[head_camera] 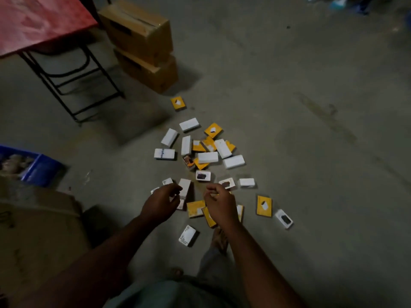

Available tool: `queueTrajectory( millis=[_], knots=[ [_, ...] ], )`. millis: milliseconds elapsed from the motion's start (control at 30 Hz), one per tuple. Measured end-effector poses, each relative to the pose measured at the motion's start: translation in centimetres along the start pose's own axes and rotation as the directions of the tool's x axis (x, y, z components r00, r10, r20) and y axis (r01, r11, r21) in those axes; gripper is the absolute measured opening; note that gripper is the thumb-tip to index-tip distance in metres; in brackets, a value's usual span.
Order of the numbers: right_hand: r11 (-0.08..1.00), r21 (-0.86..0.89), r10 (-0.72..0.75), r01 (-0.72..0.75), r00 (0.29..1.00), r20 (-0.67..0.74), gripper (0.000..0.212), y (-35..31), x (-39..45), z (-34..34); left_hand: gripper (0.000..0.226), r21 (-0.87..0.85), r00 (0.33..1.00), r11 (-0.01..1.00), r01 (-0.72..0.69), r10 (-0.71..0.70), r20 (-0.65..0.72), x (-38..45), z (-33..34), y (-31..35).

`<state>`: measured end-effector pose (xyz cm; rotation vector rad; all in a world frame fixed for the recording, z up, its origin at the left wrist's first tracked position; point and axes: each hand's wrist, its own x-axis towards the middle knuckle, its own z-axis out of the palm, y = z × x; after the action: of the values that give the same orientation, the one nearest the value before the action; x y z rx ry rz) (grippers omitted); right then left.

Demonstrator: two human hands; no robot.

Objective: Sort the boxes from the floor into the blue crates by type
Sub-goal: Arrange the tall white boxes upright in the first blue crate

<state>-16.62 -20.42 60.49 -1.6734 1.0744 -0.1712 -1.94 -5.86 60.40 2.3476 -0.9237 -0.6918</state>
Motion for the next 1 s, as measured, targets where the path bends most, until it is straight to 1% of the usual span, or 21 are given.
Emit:
queueTrajectory(
  millis=[67,133,233,333,467,533,600,700,833,867,933,1000],
  knots=[
    [1.0,-0.01,0.006,-0.006,1.0,0.019,0.02,0.7,2.6,-0.2,0.024,-0.009,0.995,0.996,0.089,-0.089,-0.048,1.6,0.0,-0.1],
    [0.999,-0.019,-0.039,0.039,0.999,0.015,0.018,0.5,4.7,-0.3,0.025,0.002,0.986,0.99,0.143,-0.142,-0.089,2.7,-0.4,-0.3],
    [0.996,-0.007,-0.088,0.088,0.996,0.009,0.017,-0.9,7.6,0.1,0.024,0.033,0.979,0.984,0.173,-0.168,-0.117,4.5,-0.9,-0.4],
    [0.994,-0.015,-0.108,0.109,0.993,0.054,0.016,-2.9,10.5,1.3,0.023,0.018,0.98,0.986,0.167,-0.164,-0.116,7.4,-1.5,0.4],
    [0.99,-0.111,-0.068,0.081,0.99,0.123,0.017,-4.3,14.7,4.5,0.02,0.031,0.985,0.989,0.148,-0.144,-0.093,11.7,-2.2,-0.1],
    [0.988,-0.148,-0.011,0.033,0.989,0.147,0.016,-3.9,16.8,6.4,0.021,0.044,0.985,0.985,0.166,-0.163,-0.053,14.1,-2.2,-2.2],
    [0.98,-0.193,0.07,-0.041,0.987,0.144,0.015,-2.6,19.0,8.6,0.023,0.072,0.982,0.98,0.187,-0.188,0.02,16.7,-1.5,-5.2],
    [0.953,-0.237,0.215,-0.189,0.972,0.091,0.01,1.6,23.3,12.8,0.023,0.119,0.969,0.97,0.211,-0.224,0.106,21.2,1.0,-11.2],
    [0.894,-0.221,0.4,-0.39,0.917,-0.002,0.009,11.3,30.9,20.7,0.022,0.128,0.961,0.962,0.241,-0.255,0.105,27.5,7.9,-21.3],
    [0.88,-0.212,0.436,-0.426,0.9,0.0,0.01,14.4,32.9,23.1,0.022,0.129,0.958,0.96,0.249,-0.264,0.112,29.0,10.3,-24.0],
    [0.856,-0.22,0.489,-0.467,0.871,0.055,0.015,20.4,36.3,28.0,0.024,0.118,0.951,0.958,0.263,-0.278,0.134,31.6,15.3,-28.9],
    [0.822,-0.2,0.56,-0.533,0.82,0.119,0.026,25.8,39.1,32.3,0.025,0.085,0.936,0.948,0.306,-0.316,0.153,33.3,20.0,-33.0]
  ],
)
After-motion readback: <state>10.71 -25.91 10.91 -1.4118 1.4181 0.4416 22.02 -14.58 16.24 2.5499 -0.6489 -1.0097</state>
